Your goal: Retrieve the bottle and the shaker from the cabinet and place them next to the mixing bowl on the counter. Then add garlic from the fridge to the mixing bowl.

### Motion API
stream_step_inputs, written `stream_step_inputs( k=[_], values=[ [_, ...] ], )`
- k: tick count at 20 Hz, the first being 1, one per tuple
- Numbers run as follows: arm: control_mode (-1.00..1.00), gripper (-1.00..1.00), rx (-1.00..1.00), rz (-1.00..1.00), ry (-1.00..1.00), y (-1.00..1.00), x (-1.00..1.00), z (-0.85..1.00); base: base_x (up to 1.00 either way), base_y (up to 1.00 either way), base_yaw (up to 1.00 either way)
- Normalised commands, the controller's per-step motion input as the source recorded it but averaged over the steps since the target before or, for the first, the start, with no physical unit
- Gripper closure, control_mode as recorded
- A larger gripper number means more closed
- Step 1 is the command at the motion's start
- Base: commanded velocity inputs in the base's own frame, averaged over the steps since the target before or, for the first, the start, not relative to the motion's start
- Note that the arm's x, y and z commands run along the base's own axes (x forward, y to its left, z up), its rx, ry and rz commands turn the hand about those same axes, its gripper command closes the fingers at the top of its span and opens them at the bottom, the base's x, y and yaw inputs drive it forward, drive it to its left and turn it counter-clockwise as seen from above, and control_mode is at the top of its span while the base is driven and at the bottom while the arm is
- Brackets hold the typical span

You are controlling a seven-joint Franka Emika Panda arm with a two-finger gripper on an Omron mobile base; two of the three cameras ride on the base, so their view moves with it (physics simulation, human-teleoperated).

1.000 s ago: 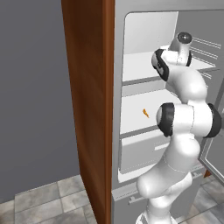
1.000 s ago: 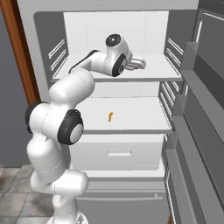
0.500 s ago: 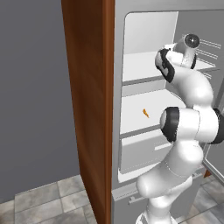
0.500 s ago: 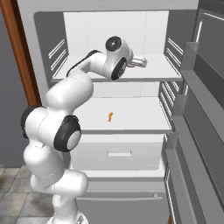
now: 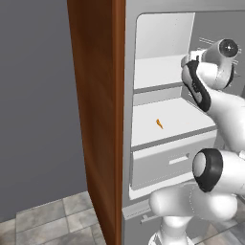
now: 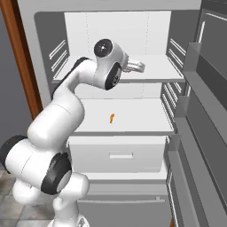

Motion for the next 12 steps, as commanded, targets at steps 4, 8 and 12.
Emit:
stream_step_inputs(
  k=[4,8,12],
  values=[
    [-1.0,1.0,-0.01,0.0,0.14,0.45,-1.0,0.1,0.0,0.0,0.0],
    [-1.0,1.0,0.0,-0.04,0.22,0.34,-1.0,0.2,0.0,0.0,0.0],
    [-1.0,1.0,0.0,-0.05,0.32,0.12,-1.0,0.11,0.0,0.0,0.0]
  ],
)
